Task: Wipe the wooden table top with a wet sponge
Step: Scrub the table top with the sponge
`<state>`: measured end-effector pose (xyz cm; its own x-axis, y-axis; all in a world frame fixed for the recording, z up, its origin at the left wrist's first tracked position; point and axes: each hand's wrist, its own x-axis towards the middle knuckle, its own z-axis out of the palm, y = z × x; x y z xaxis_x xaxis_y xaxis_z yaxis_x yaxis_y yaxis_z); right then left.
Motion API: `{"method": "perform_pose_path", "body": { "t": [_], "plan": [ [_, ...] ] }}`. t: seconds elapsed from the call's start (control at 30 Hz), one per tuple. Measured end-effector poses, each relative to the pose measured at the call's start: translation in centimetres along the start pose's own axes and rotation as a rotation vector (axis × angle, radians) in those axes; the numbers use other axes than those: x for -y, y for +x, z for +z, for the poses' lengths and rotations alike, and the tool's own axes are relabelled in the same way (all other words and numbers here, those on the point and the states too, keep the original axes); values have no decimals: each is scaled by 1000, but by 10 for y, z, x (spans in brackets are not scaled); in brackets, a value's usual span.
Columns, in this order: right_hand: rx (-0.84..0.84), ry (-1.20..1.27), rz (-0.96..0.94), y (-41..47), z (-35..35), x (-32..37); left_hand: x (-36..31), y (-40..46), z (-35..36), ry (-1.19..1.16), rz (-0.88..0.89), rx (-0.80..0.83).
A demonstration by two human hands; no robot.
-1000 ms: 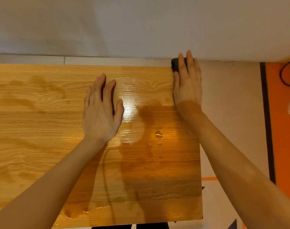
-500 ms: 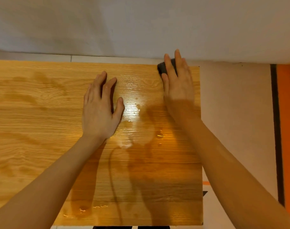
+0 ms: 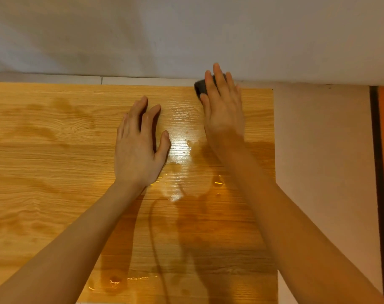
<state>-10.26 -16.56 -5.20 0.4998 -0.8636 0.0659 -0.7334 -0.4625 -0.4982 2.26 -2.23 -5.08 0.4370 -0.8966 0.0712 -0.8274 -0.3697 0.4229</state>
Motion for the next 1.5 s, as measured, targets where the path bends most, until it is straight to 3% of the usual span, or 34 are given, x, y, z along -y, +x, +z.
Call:
{"method": "perform_pose_path", "body": {
  "t": [0.1,0.23,0.43,0.53,0.8,1.07,1.2,1.3,1.5],
  "plan": [
    [-39,-14,-7,-32,-1,7,-1,-4,1,0,7,1],
    [82,-23,-46,-115,-13,17,-1,-6,2,1,8,-3],
    [88,-35,-2,-18,2,23,16,-3,-19,-144,36,61],
    [79,-46,14,6,8,27,52,-10,-38,-84,10,22],
    [83,-24,-37,-104,-1,36,80,-16,-34,47,-12,1],
    [74,-21,-1,14,30,62,83,-15,-34,45,1,-22],
    [1,-45,-22,-44,28,65,81,-17,-34,30,-3,-25],
    [40,-104,2,-107,22,70,80,-18,-33,34,0,-21],
    [68,-22,51,-18,39,93,81,-13,-34,49,6,-32]
  ]
}}
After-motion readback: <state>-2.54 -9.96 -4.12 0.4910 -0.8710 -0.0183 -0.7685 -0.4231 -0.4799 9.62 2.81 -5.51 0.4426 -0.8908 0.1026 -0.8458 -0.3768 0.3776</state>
